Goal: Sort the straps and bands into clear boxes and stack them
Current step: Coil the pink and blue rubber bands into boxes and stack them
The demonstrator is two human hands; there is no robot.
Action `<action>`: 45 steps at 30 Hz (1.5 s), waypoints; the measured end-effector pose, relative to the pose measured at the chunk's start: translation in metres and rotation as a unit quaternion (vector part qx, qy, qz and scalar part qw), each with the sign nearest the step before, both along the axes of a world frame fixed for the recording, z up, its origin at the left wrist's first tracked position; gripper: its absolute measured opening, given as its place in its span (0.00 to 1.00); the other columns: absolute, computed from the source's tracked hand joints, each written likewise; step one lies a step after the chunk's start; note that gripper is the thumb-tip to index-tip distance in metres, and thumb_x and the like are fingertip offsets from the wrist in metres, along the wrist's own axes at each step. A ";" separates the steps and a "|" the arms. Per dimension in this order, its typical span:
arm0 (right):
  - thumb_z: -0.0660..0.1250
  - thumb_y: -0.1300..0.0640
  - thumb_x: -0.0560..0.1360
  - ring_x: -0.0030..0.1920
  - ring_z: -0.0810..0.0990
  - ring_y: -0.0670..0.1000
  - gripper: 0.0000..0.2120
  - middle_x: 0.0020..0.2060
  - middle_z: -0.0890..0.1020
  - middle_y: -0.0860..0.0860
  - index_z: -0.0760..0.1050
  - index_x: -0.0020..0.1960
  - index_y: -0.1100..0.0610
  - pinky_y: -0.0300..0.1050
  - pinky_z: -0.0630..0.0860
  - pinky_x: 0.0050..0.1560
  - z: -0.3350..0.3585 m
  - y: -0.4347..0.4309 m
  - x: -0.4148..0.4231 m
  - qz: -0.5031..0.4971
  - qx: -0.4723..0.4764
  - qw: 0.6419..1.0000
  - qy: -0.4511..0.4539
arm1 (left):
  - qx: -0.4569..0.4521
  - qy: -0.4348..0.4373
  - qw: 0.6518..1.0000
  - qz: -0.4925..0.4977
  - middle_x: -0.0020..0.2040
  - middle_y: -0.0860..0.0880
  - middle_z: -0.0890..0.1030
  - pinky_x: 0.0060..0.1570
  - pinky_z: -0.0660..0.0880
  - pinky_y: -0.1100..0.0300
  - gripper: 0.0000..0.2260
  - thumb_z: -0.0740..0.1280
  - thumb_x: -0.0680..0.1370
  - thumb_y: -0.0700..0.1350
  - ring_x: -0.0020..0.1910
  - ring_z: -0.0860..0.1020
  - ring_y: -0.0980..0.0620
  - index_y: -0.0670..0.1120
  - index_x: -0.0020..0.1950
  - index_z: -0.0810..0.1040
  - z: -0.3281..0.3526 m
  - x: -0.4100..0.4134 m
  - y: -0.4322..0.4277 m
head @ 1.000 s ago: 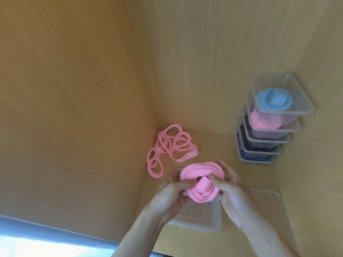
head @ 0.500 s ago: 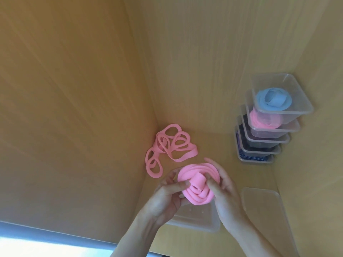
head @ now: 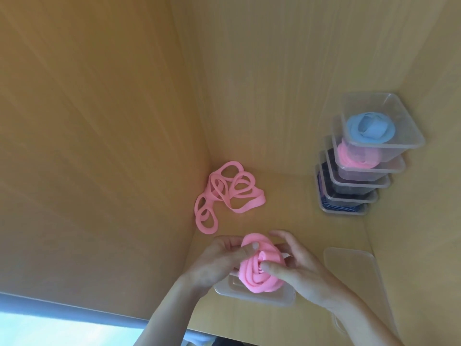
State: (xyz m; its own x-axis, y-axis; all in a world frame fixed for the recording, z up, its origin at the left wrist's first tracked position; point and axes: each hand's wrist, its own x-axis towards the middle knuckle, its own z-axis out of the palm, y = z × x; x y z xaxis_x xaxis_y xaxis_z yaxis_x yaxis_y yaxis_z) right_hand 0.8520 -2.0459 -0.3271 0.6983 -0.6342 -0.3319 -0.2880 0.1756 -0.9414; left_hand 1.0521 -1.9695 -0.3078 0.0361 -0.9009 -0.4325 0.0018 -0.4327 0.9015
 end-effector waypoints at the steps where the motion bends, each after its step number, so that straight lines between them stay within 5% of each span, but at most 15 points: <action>1: 0.78 0.43 0.68 0.53 0.84 0.48 0.34 0.59 0.81 0.47 0.67 0.70 0.40 0.47 0.82 0.49 0.001 0.003 0.002 -0.002 0.012 1.000 0.003 | 0.000 -0.021 1.000 0.011 0.53 0.45 0.86 0.52 0.81 0.57 0.18 0.72 0.76 0.58 0.53 0.85 0.48 0.49 0.60 0.83 -0.002 0.001 -0.001; 4: 0.75 0.40 0.67 0.51 0.85 0.49 0.31 0.58 0.80 0.48 0.71 0.67 0.39 0.50 0.83 0.41 0.004 0.007 0.006 0.008 0.045 0.998 0.036 | 0.005 -0.078 0.993 0.084 0.54 0.45 0.84 0.58 0.80 0.50 0.25 0.75 0.70 0.61 0.54 0.84 0.48 0.53 0.64 0.77 -0.012 0.005 -0.004; 9: 0.73 0.34 0.64 0.43 0.85 0.47 0.27 0.50 0.83 0.48 0.74 0.57 0.48 0.47 0.83 0.38 -0.001 0.009 0.013 -0.053 0.036 0.992 0.106 | -0.029 -0.029 0.991 0.126 0.54 0.46 0.83 0.56 0.81 0.50 0.19 0.73 0.71 0.54 0.53 0.84 0.49 0.52 0.60 0.79 -0.030 0.011 0.002; 16: 0.69 0.25 0.57 0.46 0.83 0.45 0.35 0.47 0.84 0.45 0.72 0.53 0.48 0.47 0.82 0.48 -0.022 0.011 0.028 -0.117 -0.035 0.977 0.172 | -0.082 -0.112 0.987 0.084 0.53 0.58 0.83 0.56 0.76 0.66 0.17 0.69 0.71 0.48 0.58 0.80 0.60 0.53 0.59 0.78 -0.039 0.005 0.012; 20: 0.68 0.25 0.64 0.50 0.81 0.47 0.35 0.55 0.78 0.45 0.69 0.60 0.48 0.42 0.78 0.49 -0.033 0.025 0.042 -0.094 -0.116 0.944 0.293 | -0.141 -0.319 0.937 0.023 0.61 0.64 0.74 0.61 0.66 0.75 0.16 0.69 0.75 0.48 0.66 0.70 0.66 0.56 0.62 0.75 -0.049 0.015 0.021; 23: 0.62 0.25 0.70 0.53 0.82 0.52 0.38 0.60 0.79 0.49 0.69 0.67 0.52 0.43 0.77 0.48 -0.036 0.033 0.051 -0.069 -0.195 0.899 0.387 | -0.201 -0.389 0.898 -0.045 0.66 0.65 0.69 0.72 0.54 0.70 0.15 0.68 0.76 0.49 0.74 0.56 0.67 0.55 0.63 0.77 -0.059 0.014 0.024; 26: 0.59 0.26 0.72 0.52 0.82 0.52 0.35 0.57 0.81 0.50 0.73 0.65 0.52 0.44 0.79 0.48 -0.032 0.037 0.055 -0.062 -0.215 0.882 0.415 | -0.166 -0.387 0.902 -0.093 0.78 0.60 0.59 0.78 0.48 0.63 0.18 0.65 0.79 0.51 0.79 0.45 0.62 0.59 0.70 0.73 -0.070 0.012 0.030; 31: 0.56 0.26 0.74 0.59 0.79 0.55 0.35 0.59 0.79 0.51 0.71 0.66 0.52 0.44 0.74 0.49 -0.018 0.046 0.049 -0.104 -0.211 0.877 0.419 | -0.165 -0.377 0.903 -0.124 0.82 0.60 0.48 0.79 0.50 0.53 0.25 0.61 0.77 0.63 0.78 0.36 0.64 0.63 0.74 0.65 -0.088 0.012 0.036; 35: 0.62 0.35 0.77 0.47 0.81 0.50 0.17 0.48 0.81 0.45 0.74 0.54 0.48 0.43 0.76 0.43 -0.006 0.049 0.027 -0.194 -0.245 0.862 0.400 | -0.179 -0.373 0.902 -0.122 0.82 0.60 0.46 0.78 0.54 0.50 0.24 0.61 0.78 0.64 0.78 0.36 0.64 0.64 0.74 0.65 -0.099 0.014 0.038; 40: 0.66 0.48 0.78 0.41 0.77 0.48 0.06 0.43 0.76 0.46 0.74 0.44 0.49 0.42 0.72 0.40 -0.018 0.044 -0.017 -0.258 -0.247 0.812 0.462 | -0.183 -0.372 0.902 -0.116 0.82 0.61 0.47 0.79 0.50 0.52 0.25 0.61 0.77 0.64 0.78 0.36 0.64 0.64 0.74 0.65 -0.104 0.013 0.037; 45: 0.65 0.41 0.77 0.54 0.75 0.52 0.12 0.48 0.69 0.49 0.76 0.49 0.49 0.42 0.71 0.52 -0.052 0.038 -0.039 -0.199 -0.276 0.738 0.583 | -0.171 -0.389 0.896 -0.127 0.81 0.62 0.46 0.79 0.45 0.54 0.26 0.62 0.77 0.63 0.78 0.35 0.64 0.64 0.75 0.63 -0.105 0.013 0.035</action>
State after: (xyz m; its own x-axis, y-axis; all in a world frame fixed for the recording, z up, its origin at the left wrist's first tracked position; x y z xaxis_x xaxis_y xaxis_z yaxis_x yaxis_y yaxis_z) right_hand 0.8132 -2.0076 -0.3790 -0.1358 -0.9753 -0.1740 -0.9876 0.1471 -0.0540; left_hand 1.0654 -1.9341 -0.4131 -0.0183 -0.9979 -0.0618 -0.7440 -0.0277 0.6676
